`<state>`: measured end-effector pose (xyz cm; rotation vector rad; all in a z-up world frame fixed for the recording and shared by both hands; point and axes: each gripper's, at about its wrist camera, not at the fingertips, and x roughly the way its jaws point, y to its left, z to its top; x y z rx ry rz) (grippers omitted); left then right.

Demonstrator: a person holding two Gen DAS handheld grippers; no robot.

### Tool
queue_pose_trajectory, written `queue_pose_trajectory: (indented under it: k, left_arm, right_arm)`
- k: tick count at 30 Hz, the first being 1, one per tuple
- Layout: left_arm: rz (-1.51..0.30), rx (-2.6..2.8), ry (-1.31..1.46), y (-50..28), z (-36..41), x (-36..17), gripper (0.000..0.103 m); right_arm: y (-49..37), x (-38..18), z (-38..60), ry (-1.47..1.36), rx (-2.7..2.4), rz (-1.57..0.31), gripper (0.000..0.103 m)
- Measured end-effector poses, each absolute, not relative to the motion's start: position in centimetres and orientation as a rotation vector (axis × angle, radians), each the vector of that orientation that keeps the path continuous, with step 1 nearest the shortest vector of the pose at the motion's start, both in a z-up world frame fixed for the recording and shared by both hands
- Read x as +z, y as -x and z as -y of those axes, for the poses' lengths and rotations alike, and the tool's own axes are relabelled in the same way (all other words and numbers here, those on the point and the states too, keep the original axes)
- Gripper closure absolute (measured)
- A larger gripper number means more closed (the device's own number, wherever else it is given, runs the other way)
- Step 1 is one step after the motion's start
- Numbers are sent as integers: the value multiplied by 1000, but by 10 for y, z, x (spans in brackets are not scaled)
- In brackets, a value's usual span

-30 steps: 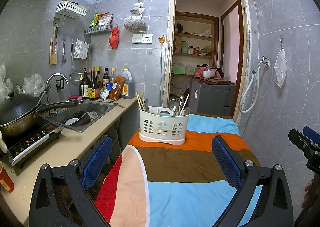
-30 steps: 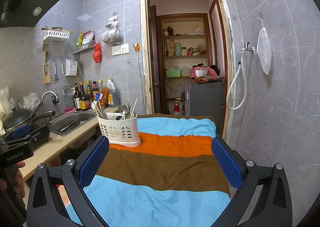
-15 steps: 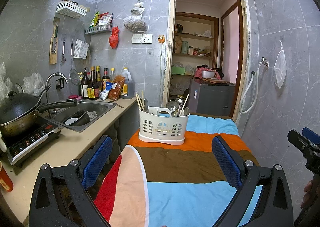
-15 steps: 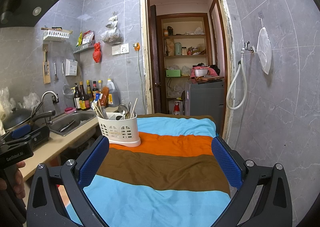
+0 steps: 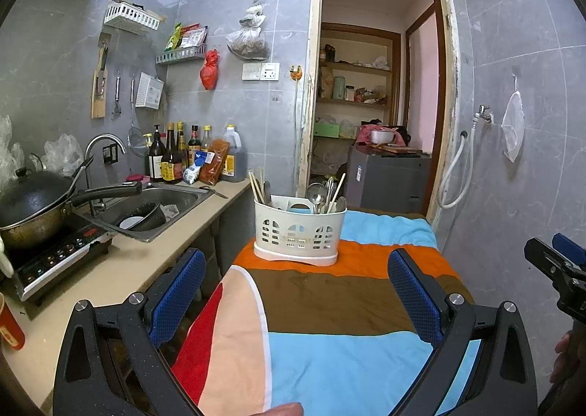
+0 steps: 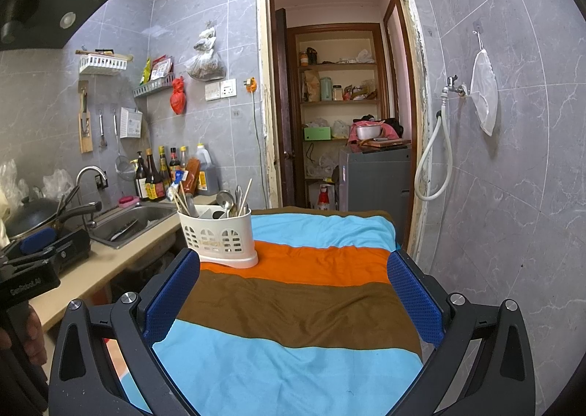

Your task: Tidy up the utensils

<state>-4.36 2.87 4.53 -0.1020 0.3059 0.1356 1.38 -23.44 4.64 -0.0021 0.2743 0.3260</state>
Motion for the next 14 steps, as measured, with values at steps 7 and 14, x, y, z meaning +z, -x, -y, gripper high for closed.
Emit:
queue_pose_trajectory:
  k: [7,14]
  left_arm:
    - [-312,138,102,43,-28,44,5]
    - [-316,148,99,40,-31,42,5]
  right_arm:
    - [-12,45,233,4,329,-279,0]
    - [-6,36,230,11,337,-287,0]
